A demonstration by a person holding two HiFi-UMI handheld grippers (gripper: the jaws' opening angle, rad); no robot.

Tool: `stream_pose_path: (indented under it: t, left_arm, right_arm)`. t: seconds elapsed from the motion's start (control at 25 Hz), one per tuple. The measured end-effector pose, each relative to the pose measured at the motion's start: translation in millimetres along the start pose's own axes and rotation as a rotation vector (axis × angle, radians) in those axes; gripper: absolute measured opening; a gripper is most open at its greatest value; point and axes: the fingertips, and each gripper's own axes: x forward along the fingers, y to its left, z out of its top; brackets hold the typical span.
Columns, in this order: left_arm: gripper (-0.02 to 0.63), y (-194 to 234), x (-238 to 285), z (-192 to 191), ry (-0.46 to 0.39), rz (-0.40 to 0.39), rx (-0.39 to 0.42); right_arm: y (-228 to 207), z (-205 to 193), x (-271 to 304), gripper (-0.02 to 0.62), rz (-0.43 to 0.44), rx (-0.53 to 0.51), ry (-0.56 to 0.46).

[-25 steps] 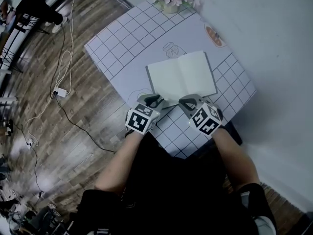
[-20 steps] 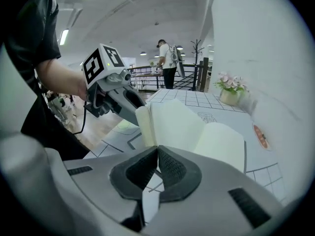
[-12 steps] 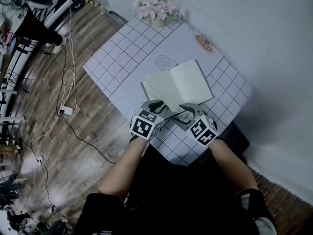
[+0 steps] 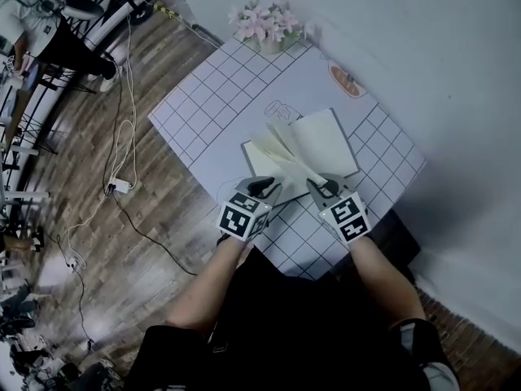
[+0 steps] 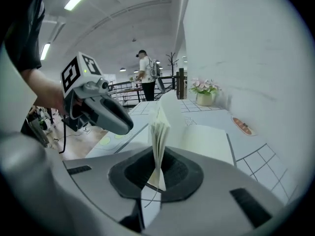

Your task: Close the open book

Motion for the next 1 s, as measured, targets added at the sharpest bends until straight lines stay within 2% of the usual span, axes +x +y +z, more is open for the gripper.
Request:
stream_pose_path:
  t: [0.2,0.36,0.48,0.6,0.72,0.8,0.88,0.96,1.0]
  left_arm:
    - [0.066,2,-2,-23,0.035,0.028,-0.023]
    - [0.067,-1,-4,-27,0.038,0.041,-0.032]
    - [0.066,-2,-6,-25,0.029,0.049,-0.036]
    - [0.066,-3,-8,-26,0.024,0.058,-0.041]
    - [0.066,-5,-12,-26,0.014,0.065,-0.041]
    - [0.066,-8,-14,-26,0.011,0.068,-0.040]
    - [0.066,-11,-17,-29,0.010,0.067,-0.041]
    - [0.067,-13,-21,-32,0.007,0.070,-0.045]
    - [0.066,-14,-23,-32,0.005,0.072,-0.047]
  right_arm:
    - [-38,-14,-16,0.052,-0.068,0.101,-0.013]
    - [-69,-30,-31,0.124,-0.139,0.155,0.001]
    - [-83,-35,-48,0.142,-0.179,0.169,-0.017]
    - [-96,-38,-67,0.169,-0.269,0.102,-0.012]
    - [-95,-24,-81,0.170,-0.348,-0.084,-0.010]
    - [-73,-14,-74,0.172,-0.290,-0.210,-0.004]
    - [-41,-18,-55,0.202,-0.165,-0.306,0.040]
    - [-13,-28,-35,0.220,-0.059,-0.347,0.089]
    - [-4,-30,-27,0.222,-0.033,-0.346,0.097]
